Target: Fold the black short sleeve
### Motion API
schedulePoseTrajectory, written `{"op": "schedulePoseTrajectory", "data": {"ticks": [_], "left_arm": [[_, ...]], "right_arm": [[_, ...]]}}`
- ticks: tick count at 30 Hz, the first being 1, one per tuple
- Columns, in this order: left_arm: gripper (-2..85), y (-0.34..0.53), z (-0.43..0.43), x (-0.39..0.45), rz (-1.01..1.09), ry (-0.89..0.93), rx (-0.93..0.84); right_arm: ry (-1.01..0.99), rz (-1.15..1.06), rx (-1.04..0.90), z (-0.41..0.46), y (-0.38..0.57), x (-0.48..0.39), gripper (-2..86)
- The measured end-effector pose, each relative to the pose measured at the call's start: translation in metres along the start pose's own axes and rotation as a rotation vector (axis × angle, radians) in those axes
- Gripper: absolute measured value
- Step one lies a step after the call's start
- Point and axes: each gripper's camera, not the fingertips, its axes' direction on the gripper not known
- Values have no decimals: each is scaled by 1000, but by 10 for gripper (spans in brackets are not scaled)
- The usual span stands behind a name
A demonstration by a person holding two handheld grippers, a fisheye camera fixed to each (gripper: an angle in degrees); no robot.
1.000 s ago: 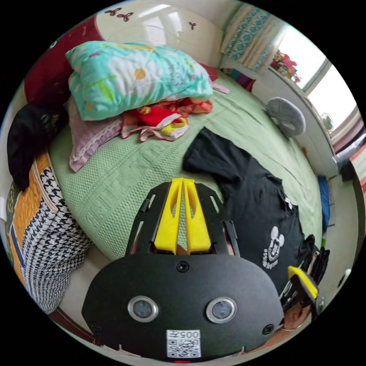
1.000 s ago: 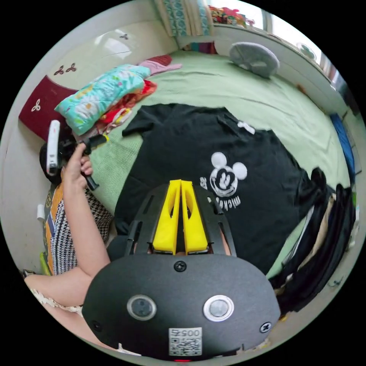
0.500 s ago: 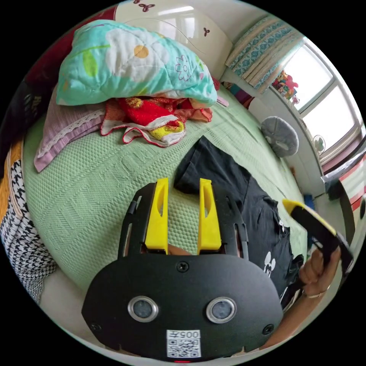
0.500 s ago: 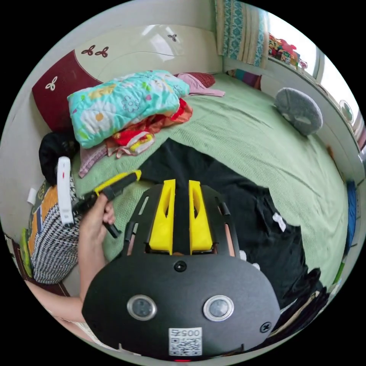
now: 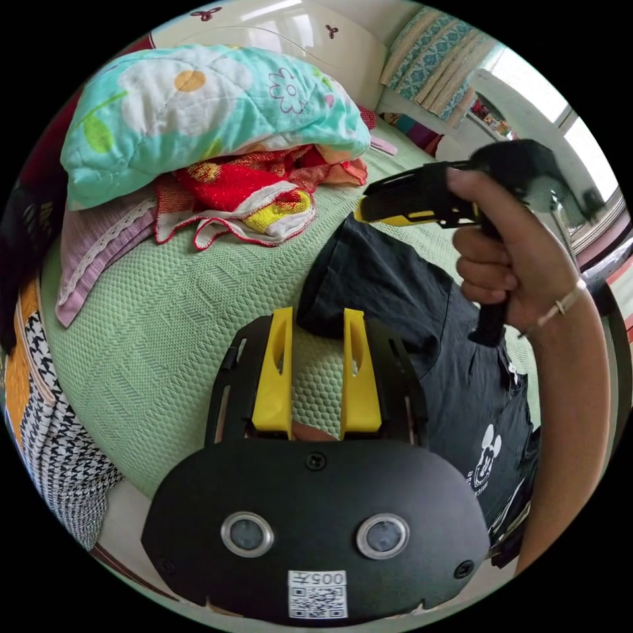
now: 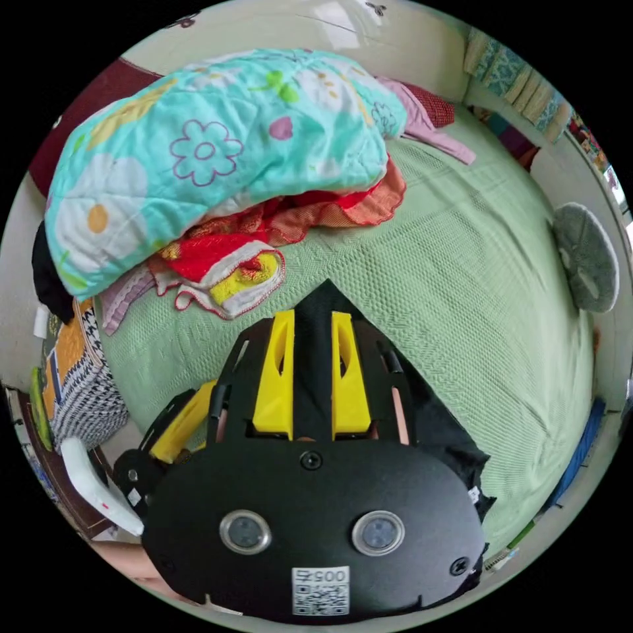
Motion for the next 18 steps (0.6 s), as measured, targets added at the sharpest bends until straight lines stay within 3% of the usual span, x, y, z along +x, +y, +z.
{"op": "schedulePoseTrajectory", "data": {"ticks": [4, 8, 12, 18], "left_arm": [[111, -6, 7, -1, -6, 6, 1], [91, -12, 13, 0, 0, -18, -7], [66, -17, 14, -2, 10, 36, 2], [47, -20, -1, 9, 168, 193, 101]], "right_arm": [[0, 67, -106, 32, -39, 11, 52], [-30, 115, -89, 51, -51, 13, 45], [-6, 154, -24, 49, -51, 27, 2], [-59, 133, 170, -26, -18, 63, -14]]}}
